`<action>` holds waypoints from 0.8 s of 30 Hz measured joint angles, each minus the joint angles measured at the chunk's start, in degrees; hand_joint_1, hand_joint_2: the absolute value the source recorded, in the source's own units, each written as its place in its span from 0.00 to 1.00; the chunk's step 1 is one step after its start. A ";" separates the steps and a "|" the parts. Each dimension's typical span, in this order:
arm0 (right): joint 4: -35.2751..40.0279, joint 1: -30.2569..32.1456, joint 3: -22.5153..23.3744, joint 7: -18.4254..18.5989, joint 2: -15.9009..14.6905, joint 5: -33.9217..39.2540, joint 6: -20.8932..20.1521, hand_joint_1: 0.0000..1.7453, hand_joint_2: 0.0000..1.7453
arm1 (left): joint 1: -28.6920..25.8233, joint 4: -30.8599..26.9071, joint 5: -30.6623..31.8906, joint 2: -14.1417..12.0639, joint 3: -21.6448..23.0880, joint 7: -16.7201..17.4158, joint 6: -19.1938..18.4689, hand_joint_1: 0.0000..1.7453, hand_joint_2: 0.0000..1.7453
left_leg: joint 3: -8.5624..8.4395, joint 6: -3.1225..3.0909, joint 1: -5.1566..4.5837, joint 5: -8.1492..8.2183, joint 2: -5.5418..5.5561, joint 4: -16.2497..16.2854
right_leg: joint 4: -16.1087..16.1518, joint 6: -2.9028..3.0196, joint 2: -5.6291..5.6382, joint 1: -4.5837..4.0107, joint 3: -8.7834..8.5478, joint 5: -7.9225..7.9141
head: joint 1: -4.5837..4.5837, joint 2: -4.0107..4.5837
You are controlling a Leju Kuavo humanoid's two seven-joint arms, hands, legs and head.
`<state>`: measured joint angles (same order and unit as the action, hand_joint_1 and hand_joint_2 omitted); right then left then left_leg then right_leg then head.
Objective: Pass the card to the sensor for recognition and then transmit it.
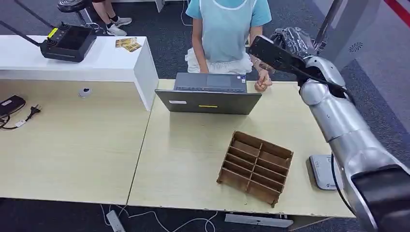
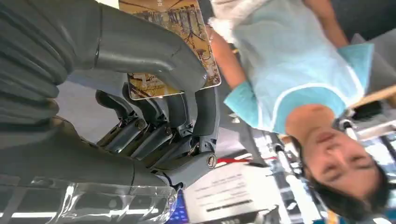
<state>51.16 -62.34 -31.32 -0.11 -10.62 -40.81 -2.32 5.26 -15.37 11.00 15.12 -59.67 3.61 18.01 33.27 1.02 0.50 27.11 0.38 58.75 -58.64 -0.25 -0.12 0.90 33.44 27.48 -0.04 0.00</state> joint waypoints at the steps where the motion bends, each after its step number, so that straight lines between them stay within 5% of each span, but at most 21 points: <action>1: -1.92 -0.91 0.00 0.02 0.44 0.20 0.31 1.00 1.00 | 0.00 0.00 0.28 -0.02 0.33 0.00 -0.13 0.00 1.00 | 0.00 0.00 0.00 0.00 0.00 0.00 | 0.00 0.00 0.00 0.00 0.00 0.00 | 0.00 0.00; 8: -10.09 -3.02 1.42 -0.92 2.38 2.80 0.52 1.00 1.00 | -0.11 0.00 5.18 -0.74 4.04 0.83 -4.39 0.00 1.00 | 0.00 0.00 0.00 0.00 0.06 0.00 | 0.00 0.00 -0.04 0.00 0.00 0.00 | 0.00 0.00; 24: -14.92 -3.25 3.80 -1.20 3.12 2.95 1.29 1.00 1.00 | -0.13 0.02 4.41 -1.22 5.70 1.60 -3.87 0.00 1.00 | 0.01 0.03 0.00 -0.02 0.13 0.01 | 0.00 0.00 -0.09 0.00 0.00 0.00 | 0.00 0.00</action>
<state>36.24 -65.59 -27.52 -1.31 -7.50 -37.86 -1.03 5.12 -15.34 15.41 13.90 -53.96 5.20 14.14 33.28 1.05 0.50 27.09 0.50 58.76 -58.64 -0.26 -0.20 0.90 33.43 27.48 -0.04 0.00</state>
